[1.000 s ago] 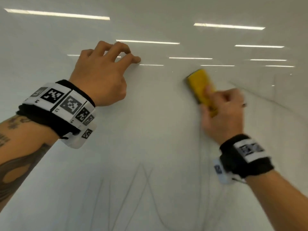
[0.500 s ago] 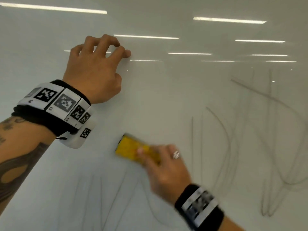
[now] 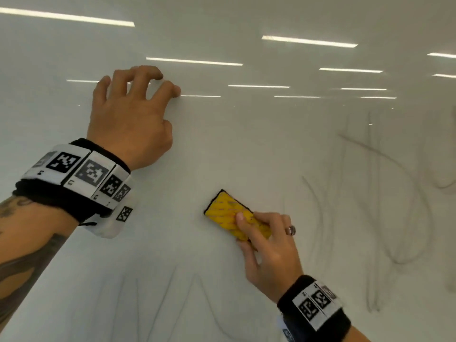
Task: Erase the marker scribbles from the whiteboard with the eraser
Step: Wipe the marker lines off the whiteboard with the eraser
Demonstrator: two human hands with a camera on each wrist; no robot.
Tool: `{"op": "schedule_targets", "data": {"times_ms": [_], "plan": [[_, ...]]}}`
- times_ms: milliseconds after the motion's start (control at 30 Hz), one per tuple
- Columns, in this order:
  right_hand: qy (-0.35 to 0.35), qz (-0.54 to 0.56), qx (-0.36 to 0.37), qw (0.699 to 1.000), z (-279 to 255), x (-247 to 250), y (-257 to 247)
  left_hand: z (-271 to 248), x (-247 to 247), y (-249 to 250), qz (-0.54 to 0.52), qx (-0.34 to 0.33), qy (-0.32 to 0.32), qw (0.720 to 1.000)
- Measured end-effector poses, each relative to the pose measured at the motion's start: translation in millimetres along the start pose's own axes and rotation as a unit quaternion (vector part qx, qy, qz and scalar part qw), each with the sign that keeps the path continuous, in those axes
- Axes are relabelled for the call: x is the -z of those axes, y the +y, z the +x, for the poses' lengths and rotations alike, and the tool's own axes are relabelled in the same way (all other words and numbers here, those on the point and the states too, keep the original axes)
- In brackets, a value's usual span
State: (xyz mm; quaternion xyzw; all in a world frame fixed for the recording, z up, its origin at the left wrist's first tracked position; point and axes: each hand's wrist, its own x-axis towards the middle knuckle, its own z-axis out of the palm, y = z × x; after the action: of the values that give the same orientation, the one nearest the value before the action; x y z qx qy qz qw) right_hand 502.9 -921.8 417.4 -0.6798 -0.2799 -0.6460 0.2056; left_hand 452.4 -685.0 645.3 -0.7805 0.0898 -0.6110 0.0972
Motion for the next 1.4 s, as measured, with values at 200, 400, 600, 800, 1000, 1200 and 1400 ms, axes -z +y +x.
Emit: {"op": "schedule_targets", "data": {"times_ms": [200,400,600,800,1000,1200,1400], "plan": [[0.057,-0.056,-0.012,0.997,67.7,41.0,121.8,9.3,8.5,12.4,0.008,0.018,-0.023,1.000],[0.180,-0.035,-0.344,0.921,144.0,93.4,217.6,15.0,9.3,34.1,0.053,0.036,0.007,0.998],[0.049,-0.006,-0.059,0.997,36.8,36.2,97.8,47.8,14.2,112.0,0.010,-0.040,-0.001,0.999],[-0.069,0.017,0.069,0.995,-1.4,59.6,127.2,77.5,-0.5,169.8,0.007,-0.107,-0.126,0.986],[0.130,-0.023,-0.266,0.955,83.2,120.0,260.1,76.7,-9.8,176.9,0.074,-0.080,-0.173,0.979],[0.039,-0.009,-0.076,0.996,-8.9,57.3,145.1,85.7,-15.7,205.5,0.061,-0.046,-0.113,0.991],[-0.096,0.009,0.168,0.981,-36.6,69.5,140.6,96.9,-29.0,227.6,0.054,-0.065,-0.136,0.987]]}}
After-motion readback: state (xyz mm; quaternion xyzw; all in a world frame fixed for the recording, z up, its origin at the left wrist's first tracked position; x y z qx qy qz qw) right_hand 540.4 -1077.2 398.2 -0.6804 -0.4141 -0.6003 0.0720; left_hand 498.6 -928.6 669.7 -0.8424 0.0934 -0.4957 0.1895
